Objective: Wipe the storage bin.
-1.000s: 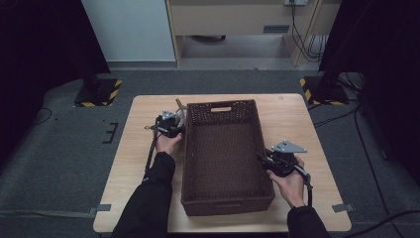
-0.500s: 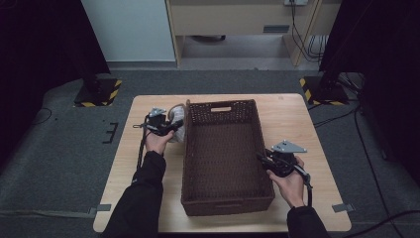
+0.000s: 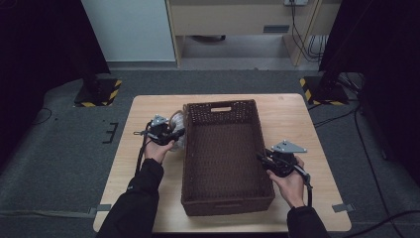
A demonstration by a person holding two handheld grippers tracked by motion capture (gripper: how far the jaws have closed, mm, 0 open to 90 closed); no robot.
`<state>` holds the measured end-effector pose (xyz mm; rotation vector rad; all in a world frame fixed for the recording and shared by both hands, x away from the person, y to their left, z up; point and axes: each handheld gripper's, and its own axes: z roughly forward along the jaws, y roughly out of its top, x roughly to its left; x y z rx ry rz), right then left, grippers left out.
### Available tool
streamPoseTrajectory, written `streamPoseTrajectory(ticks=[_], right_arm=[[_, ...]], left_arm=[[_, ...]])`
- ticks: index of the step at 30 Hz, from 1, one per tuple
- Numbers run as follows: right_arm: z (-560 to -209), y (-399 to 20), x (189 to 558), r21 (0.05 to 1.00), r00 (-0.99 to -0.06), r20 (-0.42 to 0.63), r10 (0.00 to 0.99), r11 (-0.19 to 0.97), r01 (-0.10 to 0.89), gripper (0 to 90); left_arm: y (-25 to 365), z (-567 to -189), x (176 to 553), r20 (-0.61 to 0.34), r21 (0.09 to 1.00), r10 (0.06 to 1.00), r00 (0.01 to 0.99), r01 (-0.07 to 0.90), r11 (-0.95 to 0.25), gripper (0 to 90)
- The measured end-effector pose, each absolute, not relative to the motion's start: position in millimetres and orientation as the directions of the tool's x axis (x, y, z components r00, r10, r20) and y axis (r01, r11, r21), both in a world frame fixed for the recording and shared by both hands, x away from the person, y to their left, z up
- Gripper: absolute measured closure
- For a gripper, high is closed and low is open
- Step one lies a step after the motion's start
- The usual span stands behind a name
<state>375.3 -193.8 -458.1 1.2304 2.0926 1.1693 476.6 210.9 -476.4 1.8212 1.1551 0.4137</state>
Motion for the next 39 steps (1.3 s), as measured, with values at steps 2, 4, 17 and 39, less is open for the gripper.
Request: streamPoseTrajectory(ticks=[2,4,17,39], right_arm=[[-458.1,-193.7,375.3,0.839,-0.505,0.041,0.862,0.246,0.486,66.4],[-458.0,-193.7,375.3,0.838,-0.505,0.041,0.862,0.246,0.487,66.4],[-458.1,-193.8,375.1,0.838,-0.505,0.042,0.862,0.245,0.487,66.4],[-458.0,-193.7,375.1,0.838,-0.504,0.042,0.863,0.245,0.488,66.4]], left_arm=[[208.9,-481.4,477.5,-0.176,0.824,0.844,0.507,0.545,-0.156,70.1],[207.0,-484.2,477.6,-0.174,0.819,0.845,0.506,0.551,-0.161,70.1],[223.2,-467.2,464.8,-0.196,0.832,0.835,0.514,0.538,-0.136,70.0],[200.7,-496.9,459.6,-0.113,0.781,0.809,0.577,0.555,-0.287,70.5]])
